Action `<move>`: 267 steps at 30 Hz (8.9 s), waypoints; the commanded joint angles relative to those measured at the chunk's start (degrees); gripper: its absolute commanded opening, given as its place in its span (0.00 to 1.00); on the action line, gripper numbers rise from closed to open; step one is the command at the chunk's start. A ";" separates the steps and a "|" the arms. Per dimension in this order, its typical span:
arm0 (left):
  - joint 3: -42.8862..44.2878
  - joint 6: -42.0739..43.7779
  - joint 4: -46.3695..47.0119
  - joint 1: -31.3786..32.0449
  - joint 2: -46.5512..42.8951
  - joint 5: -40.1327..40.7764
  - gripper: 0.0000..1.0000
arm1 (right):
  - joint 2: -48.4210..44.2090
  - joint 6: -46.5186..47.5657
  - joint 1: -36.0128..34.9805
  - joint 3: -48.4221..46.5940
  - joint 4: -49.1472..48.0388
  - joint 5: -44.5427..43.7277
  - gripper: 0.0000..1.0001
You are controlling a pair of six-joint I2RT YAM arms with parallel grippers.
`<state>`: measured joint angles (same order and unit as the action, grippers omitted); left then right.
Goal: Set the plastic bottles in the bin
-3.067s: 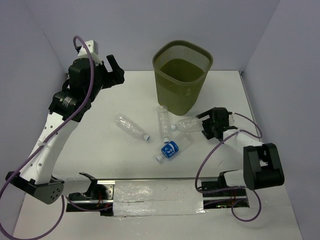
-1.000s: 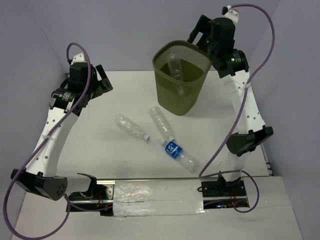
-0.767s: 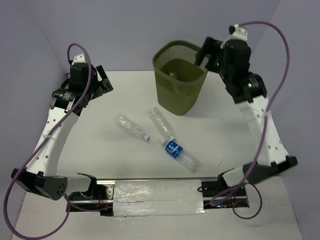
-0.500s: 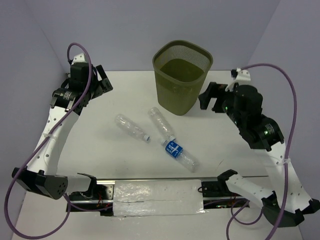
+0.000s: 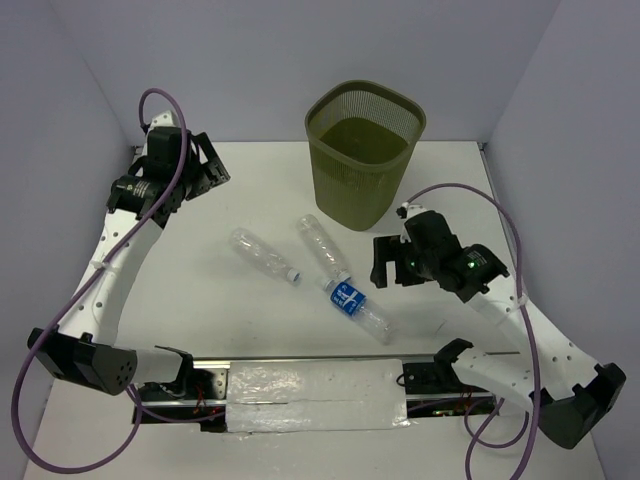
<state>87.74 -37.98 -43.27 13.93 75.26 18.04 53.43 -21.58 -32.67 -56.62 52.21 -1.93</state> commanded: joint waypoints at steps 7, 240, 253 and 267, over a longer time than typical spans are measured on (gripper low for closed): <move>-2.31 -2.01 1.60 -0.31 -1.52 -1.25 1.00 | 5.36 0.84 -4.60 4.41 -0.96 6.59 1.00; 23.00 1.41 8.02 8.39 2.52 0.85 1.00 | 32.89 6.38 5.94 -53.53 -21.54 -23.20 0.99; 19.48 1.68 10.92 7.69 4.10 -1.17 0.99 | 5.75 -2.49 6.21 -20.04 -12.31 -25.93 1.00; 16.41 2.12 11.71 7.60 4.36 -1.43 0.99 | -1.84 -11.46 6.21 -5.61 -5.27 -23.90 1.00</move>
<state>104.29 -36.27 -34.28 21.87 79.81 16.82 53.06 -30.76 -26.72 -62.85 46.28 -25.85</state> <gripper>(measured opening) 0.994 0.997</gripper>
